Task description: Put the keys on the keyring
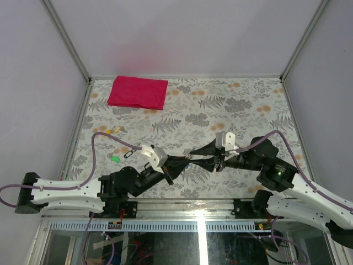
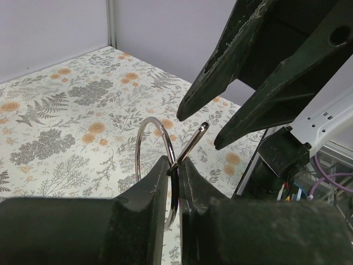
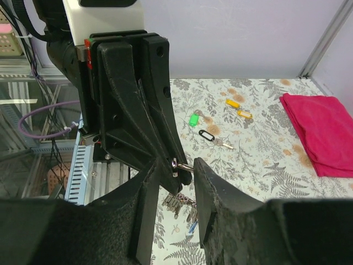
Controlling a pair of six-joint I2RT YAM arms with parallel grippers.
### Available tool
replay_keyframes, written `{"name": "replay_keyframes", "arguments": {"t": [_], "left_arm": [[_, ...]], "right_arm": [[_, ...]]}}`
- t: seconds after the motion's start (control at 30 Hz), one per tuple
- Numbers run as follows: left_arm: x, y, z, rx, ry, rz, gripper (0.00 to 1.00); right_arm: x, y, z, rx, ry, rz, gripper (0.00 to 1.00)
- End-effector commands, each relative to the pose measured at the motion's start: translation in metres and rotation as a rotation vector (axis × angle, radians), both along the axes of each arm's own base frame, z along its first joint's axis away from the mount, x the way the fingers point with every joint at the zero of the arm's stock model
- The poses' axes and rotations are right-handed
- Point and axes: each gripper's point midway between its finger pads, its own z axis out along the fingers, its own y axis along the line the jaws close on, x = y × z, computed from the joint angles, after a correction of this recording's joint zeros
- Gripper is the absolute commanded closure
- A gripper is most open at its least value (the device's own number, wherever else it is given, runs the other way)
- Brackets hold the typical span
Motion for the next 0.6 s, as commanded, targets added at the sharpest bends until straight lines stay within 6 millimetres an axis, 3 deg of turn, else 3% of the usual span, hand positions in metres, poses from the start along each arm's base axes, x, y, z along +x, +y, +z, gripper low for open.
{"name": "replay_keyframes", "arguments": {"t": [0.0, 0.2, 0.5, 0.57], "left_arm": [[0.003, 0.004, 0.033, -0.117, -0.004, 0.028, 0.99], [0.003, 0.004, 0.034, -0.11, -0.004, 0.029, 0.99], [0.003, 0.003, 0.039, -0.117, -0.006, 0.027, 0.98], [0.003, 0.003, 0.039, -0.116, -0.008, 0.026, 0.97]], "right_arm": [[0.0, 0.003, 0.021, 0.072, -0.024, 0.01, 0.65], [0.0, 0.005, 0.017, 0.064, -0.016, 0.017, 0.76], [0.001, 0.007, 0.01, 0.044, -0.006, 0.017, 0.77], [0.001, 0.007, 0.009, 0.04, 0.0, 0.016, 0.82]]}}
